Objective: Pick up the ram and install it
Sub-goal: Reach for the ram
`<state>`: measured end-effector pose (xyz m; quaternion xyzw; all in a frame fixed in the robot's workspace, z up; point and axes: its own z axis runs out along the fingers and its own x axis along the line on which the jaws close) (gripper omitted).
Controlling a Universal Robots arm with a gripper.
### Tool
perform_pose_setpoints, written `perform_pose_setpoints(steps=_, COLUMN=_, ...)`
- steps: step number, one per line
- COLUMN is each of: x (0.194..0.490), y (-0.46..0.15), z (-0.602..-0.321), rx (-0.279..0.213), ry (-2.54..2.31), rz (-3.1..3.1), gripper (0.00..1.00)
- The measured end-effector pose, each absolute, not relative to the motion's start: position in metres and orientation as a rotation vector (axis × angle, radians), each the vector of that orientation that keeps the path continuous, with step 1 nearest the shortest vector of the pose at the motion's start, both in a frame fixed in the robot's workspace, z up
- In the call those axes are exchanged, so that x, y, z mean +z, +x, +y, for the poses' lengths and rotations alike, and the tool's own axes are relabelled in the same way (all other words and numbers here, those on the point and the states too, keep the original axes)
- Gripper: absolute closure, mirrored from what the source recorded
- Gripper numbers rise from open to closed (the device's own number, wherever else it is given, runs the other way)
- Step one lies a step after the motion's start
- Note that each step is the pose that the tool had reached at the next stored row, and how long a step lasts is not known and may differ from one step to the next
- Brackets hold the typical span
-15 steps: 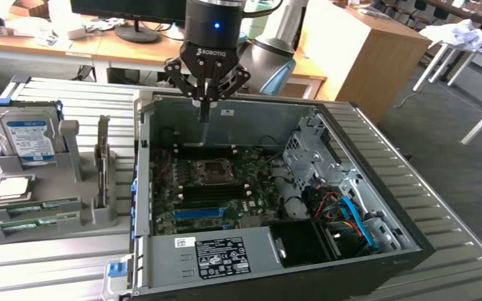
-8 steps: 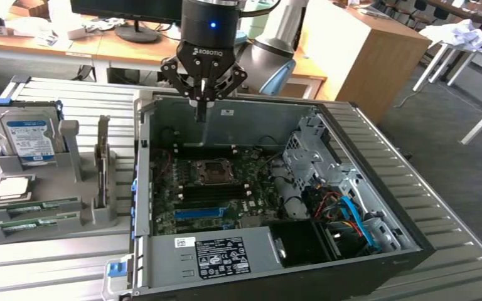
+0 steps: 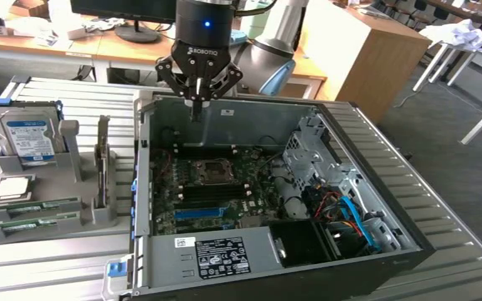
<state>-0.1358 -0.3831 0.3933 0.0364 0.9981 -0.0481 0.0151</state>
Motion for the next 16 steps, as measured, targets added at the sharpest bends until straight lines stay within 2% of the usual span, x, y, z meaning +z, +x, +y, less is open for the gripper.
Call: perform_pose_setpoints(steps=16, x=0.3933, y=-0.1451, z=-0.3831, rx=-0.15, ry=0.113, rz=3.106, gripper=0.9)
